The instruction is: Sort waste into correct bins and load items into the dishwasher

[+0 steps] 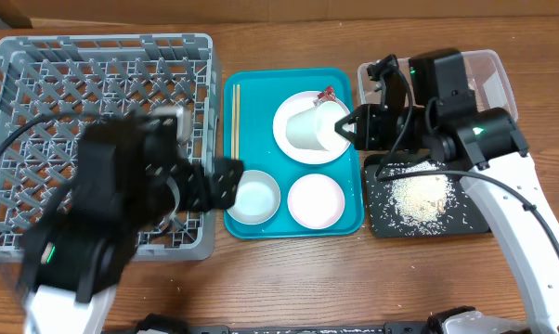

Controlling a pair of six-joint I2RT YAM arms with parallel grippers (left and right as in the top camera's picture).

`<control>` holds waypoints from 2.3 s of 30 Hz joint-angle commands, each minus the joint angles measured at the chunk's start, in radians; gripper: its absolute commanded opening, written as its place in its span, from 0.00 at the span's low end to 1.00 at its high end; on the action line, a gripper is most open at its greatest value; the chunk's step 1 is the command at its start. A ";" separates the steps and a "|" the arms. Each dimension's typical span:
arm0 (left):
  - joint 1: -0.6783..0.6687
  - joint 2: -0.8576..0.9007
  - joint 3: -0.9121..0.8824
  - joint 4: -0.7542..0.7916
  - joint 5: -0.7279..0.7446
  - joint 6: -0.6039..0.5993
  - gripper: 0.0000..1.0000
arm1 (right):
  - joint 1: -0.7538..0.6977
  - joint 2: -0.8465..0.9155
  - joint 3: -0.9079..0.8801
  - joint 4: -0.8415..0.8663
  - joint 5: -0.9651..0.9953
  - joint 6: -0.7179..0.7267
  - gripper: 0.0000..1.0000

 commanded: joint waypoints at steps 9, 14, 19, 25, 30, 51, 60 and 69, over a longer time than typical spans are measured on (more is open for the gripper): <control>0.304 0.305 -0.018 0.122 1.059 0.239 0.84 | -0.043 0.003 0.009 0.017 -0.394 -0.194 0.04; 0.410 0.312 -0.049 -0.002 1.257 0.433 0.93 | -0.027 0.004 0.009 0.187 -0.616 -0.162 0.04; 0.392 0.311 -0.053 -0.135 1.257 0.545 0.99 | 0.023 0.018 0.009 0.321 -0.582 -0.067 0.04; 0.353 0.311 -0.053 -0.140 1.257 0.552 0.96 | 0.071 0.037 0.007 0.411 -0.537 0.000 0.04; 0.334 0.311 -0.053 -0.133 1.257 0.552 0.95 | 0.136 0.042 0.007 0.454 -0.517 0.000 0.04; 0.265 0.311 -0.053 -0.131 1.257 0.552 0.80 | 0.188 0.046 0.007 0.483 -0.425 0.001 0.04; 0.267 0.311 -0.053 -0.128 1.254 0.559 0.58 | 0.171 0.045 0.007 0.464 -0.423 -0.002 0.59; 0.348 0.270 -0.051 -0.136 1.151 0.525 0.51 | 0.027 0.044 0.007 0.288 -0.360 -0.006 0.66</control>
